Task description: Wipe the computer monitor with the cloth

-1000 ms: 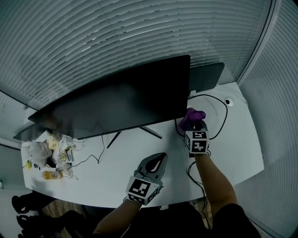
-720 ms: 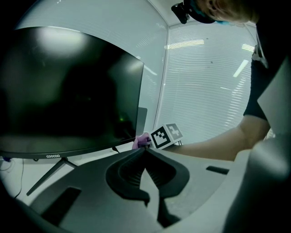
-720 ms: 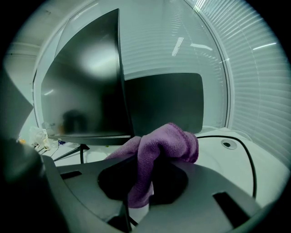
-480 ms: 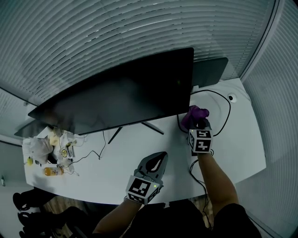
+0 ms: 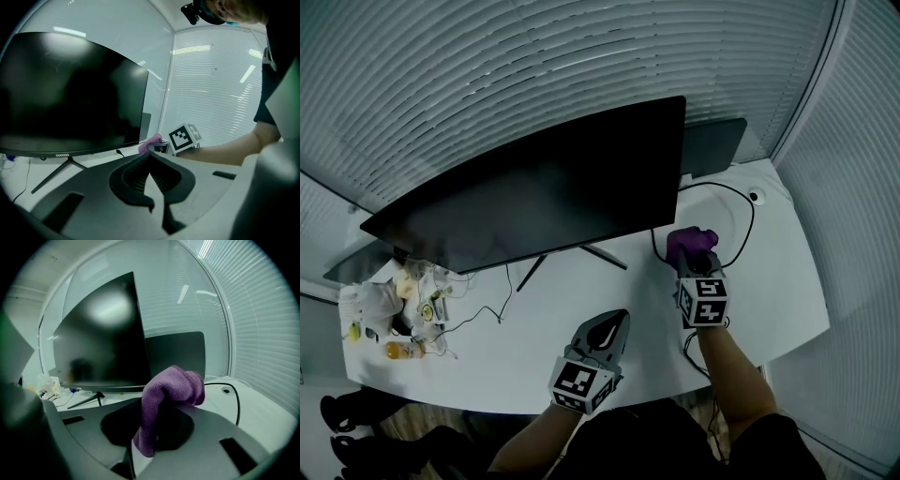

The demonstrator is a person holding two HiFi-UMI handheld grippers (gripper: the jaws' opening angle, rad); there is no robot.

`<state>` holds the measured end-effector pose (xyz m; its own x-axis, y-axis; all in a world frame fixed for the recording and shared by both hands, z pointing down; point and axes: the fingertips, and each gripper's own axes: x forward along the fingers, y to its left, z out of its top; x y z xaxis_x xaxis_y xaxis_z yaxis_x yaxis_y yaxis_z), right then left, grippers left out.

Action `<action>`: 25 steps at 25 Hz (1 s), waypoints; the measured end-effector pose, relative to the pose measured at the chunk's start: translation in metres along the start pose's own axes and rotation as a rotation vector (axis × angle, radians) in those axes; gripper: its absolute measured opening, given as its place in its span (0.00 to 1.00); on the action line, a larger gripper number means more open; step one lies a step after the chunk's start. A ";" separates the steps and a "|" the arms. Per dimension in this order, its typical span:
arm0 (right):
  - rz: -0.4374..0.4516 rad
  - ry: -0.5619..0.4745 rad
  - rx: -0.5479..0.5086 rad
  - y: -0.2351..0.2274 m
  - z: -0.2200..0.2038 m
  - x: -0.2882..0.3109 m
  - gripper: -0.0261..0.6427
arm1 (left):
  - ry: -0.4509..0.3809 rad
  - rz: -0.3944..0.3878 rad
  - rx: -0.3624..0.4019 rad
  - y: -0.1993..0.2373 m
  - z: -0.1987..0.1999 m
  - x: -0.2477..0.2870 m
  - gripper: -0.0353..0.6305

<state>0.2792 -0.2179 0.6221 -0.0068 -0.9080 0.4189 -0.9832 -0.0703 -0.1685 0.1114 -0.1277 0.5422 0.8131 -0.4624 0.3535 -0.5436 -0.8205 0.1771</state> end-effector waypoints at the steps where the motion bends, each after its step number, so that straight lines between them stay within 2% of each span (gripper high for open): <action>1: 0.006 -0.009 -0.001 0.006 0.002 -0.008 0.13 | 0.003 0.000 0.000 0.000 -0.002 -0.006 0.06; 9: 0.058 -0.040 -0.018 0.078 0.017 -0.077 0.13 | -0.028 -0.006 -0.004 0.005 0.003 -0.066 0.06; 15: 0.110 -0.058 -0.027 0.139 0.017 -0.133 0.13 | -0.085 0.033 -0.013 0.018 0.003 -0.128 0.06; 22: 0.188 -0.070 -0.030 0.211 0.000 -0.190 0.13 | -0.109 0.093 -0.032 0.030 -0.020 -0.202 0.06; 25: 0.219 -0.068 -0.041 0.236 -0.010 -0.212 0.13 | -0.105 0.111 -0.070 0.031 -0.037 -0.227 0.06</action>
<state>0.0468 -0.0381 0.5029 -0.2103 -0.9256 0.3147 -0.9661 0.1475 -0.2118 -0.0979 -0.0358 0.5019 0.7627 -0.5843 0.2771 -0.6413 -0.7387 0.2076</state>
